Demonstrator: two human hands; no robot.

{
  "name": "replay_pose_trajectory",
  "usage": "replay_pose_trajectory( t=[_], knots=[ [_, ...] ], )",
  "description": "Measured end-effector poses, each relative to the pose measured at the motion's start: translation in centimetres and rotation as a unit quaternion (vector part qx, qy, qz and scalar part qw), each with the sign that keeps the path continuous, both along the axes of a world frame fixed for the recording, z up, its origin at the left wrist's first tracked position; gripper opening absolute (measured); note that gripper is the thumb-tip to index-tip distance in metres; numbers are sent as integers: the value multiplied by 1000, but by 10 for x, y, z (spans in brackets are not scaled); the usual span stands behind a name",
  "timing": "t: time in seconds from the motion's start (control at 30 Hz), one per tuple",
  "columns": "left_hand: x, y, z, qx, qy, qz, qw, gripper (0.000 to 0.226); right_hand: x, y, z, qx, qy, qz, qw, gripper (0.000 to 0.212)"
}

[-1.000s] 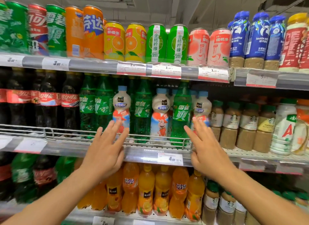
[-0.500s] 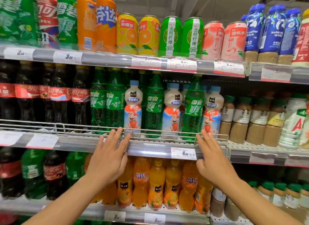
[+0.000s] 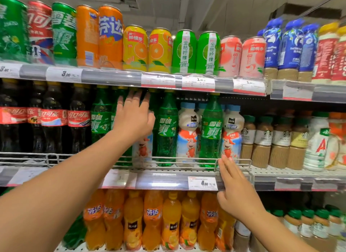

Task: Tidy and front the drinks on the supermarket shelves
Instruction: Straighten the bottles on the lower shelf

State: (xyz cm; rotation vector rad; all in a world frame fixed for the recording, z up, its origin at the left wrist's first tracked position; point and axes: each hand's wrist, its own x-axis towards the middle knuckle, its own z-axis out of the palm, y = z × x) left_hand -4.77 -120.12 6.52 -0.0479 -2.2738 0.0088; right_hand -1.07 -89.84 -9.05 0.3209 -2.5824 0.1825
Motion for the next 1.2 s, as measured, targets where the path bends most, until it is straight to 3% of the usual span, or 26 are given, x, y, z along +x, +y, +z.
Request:
replay_pose_trajectory(
  t=[0.27,0.4,0.5,0.6,0.67,0.8,0.93,1.1,1.2],
  knots=[
    [-5,-1,2,-1,-8,4,1000,58,-5,5,-5,0,4,9,1000,91],
    [7,2,0,-36,33,5,999,59,-7,5,-5,5,9,5,1000,91],
    [19,5,-12,11,74,-112,991,60,-6,6,-5,3,8,8,1000,89],
    [33,9,-29,114,34,-264,957,71,-4,6,-5,-1,5,15,1000,89],
    [37,11,-35,134,8,-273,953,78,-3,6,-4,-13,0,19,1000,89],
    [44,13,-35,115,29,-244,962,50,2,5,0,-26,-19,32,999,88],
    [56,10,-32,172,82,-230,954,41,11,5,16,-39,-51,52,997,88],
    [84,25,-7,204,141,-254,935,39,39,-9,61,-118,-25,155,981,80],
    [105,50,6,231,103,-289,923,39,61,-25,87,-201,-3,240,950,80]
  ],
)
